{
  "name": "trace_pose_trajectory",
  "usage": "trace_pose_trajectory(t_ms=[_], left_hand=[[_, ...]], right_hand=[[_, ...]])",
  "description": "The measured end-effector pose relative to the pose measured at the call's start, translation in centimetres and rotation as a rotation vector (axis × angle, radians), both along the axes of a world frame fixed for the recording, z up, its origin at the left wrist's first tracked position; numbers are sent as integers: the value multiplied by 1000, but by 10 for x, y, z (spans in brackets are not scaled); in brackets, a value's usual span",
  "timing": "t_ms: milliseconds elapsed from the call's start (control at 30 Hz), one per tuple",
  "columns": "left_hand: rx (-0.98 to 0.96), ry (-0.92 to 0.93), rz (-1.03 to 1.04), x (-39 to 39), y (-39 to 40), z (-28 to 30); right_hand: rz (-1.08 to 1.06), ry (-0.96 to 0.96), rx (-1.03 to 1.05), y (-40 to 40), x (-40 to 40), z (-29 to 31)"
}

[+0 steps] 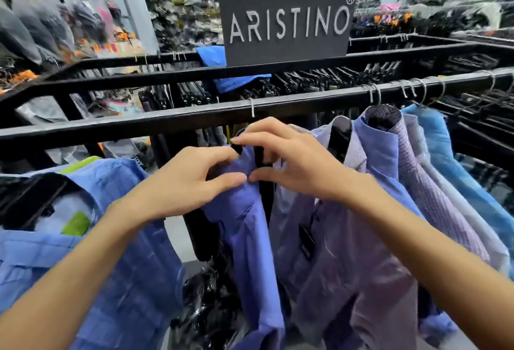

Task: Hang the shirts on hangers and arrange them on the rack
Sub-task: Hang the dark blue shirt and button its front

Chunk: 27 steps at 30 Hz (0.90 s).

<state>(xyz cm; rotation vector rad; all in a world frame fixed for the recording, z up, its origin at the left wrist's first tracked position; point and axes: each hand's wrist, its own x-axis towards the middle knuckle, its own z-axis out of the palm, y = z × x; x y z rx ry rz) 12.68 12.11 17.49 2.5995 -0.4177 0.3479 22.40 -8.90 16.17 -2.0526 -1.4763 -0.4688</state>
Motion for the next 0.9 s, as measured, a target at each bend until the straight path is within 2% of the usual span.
trace_pose_trajectory(t_ms=[67, 133, 233, 400, 500, 600, 667, 733, 833, 900], left_hand=[[43, 62, -29, -6, 3, 8], [2, 95, -28, -12, 0, 12], [-22, -64, 69, -24, -5, 9], [248, -367, 230, -55, -24, -22], [258, -423, 301, -67, -25, -46], [214, -471, 334, -75, -11, -59], [178, -488, 344, -82, -3, -65], [132, -482, 384, -87, 5, -70], [90, -438, 440, -86, 7, -75], [112, -360, 383, -80, 0, -79]], right_hand=[[90, -38, -143, 5, 1, 11], [146, -27, -181, 9, 8, 20], [153, -196, -84, 11, 11, 18], [-60, -577, 217, 2, 3, -15], [-104, -678, 206, -14, 14, -33], [-109, -679, 170, -26, 29, -40], [-194, -593, 250, -35, 40, -39], [-288, -361, 305, -45, 47, -34], [-285, 155, 218, -46, 38, -25], [-216, 636, 76, -33, 22, -22]])
